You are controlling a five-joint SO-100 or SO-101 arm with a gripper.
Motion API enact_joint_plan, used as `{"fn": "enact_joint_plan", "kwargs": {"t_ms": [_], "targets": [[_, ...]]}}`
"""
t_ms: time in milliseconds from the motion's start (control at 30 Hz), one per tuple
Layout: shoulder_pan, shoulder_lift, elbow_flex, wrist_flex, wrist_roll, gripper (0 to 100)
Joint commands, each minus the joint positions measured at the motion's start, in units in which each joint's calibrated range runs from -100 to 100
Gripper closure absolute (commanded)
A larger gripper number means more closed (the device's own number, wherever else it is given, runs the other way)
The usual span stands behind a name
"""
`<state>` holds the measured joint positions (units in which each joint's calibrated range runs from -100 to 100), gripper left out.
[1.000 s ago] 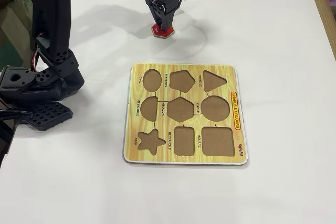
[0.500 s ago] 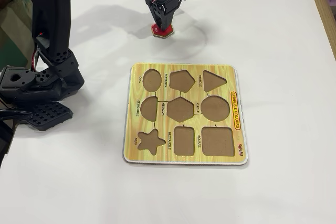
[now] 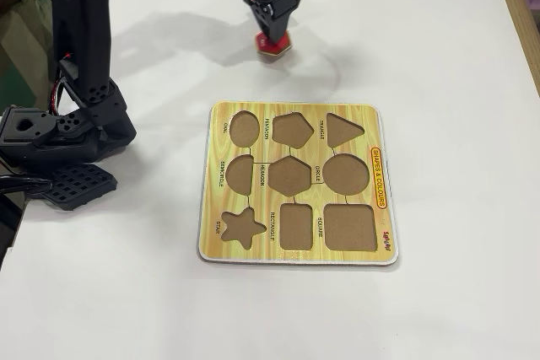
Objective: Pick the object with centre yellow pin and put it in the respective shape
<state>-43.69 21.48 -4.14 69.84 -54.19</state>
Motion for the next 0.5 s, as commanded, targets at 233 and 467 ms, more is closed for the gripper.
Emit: {"fn": "enact_joint_plan", "kwargs": {"t_ms": [233, 467], "targets": [[12.0, -10.8, 1.5, 0.2, 0.5, 99], [17.0, -16.5, 8.6, -0.4, 0.5, 99]]}}
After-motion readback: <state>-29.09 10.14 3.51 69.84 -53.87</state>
